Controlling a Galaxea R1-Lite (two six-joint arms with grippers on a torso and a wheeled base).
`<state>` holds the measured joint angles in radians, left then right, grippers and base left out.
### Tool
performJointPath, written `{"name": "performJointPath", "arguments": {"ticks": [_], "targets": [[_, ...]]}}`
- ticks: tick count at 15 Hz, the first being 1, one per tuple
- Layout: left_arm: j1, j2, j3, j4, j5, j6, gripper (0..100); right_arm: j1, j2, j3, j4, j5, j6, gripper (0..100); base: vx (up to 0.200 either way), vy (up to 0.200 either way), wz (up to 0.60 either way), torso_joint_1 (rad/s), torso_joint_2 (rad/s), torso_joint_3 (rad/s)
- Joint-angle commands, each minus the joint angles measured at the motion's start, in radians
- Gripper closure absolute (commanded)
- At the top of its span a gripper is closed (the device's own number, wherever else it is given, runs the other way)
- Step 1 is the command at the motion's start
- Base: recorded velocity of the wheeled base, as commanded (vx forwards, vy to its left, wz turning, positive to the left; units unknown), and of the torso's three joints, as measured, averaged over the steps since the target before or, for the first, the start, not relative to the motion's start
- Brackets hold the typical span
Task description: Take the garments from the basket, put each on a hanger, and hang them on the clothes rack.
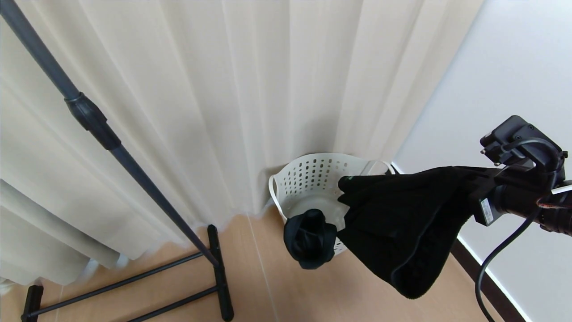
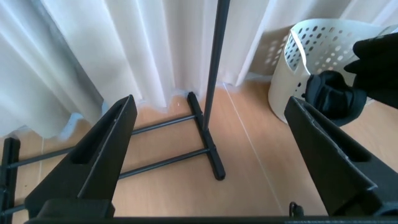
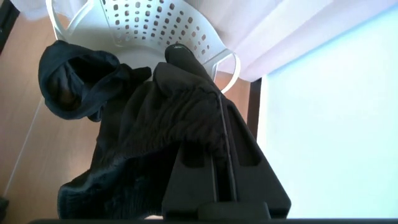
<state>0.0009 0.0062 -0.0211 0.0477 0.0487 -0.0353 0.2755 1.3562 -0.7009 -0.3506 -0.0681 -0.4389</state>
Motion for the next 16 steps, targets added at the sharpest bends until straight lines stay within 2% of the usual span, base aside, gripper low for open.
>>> {"name": "performJointPath", "arguments": {"ticks": [1,7,16], "targets": [[-0.001,0.0,0.0,0.0,0.002,0.0,0,-0.001,0.006,0.0,-0.004,0.002,0.0,100,0.0,0.0,0.0,-0.002,0.0,0.193],[0.001,0.0,0.001,0.0,0.002,-0.001,0,-0.002,0.021,-0.009,0.004,0.002,-0.001,100,0.0,0.0,0.0,0.007,-0.04,0.164],[0.001,0.0,0.001,0.0,0.0,0.0,0,-0.013,0.041,-0.016,-0.004,0.001,-0.001,100,0.0,0.0,0.0,0.095,-0.42,-0.23]]}}
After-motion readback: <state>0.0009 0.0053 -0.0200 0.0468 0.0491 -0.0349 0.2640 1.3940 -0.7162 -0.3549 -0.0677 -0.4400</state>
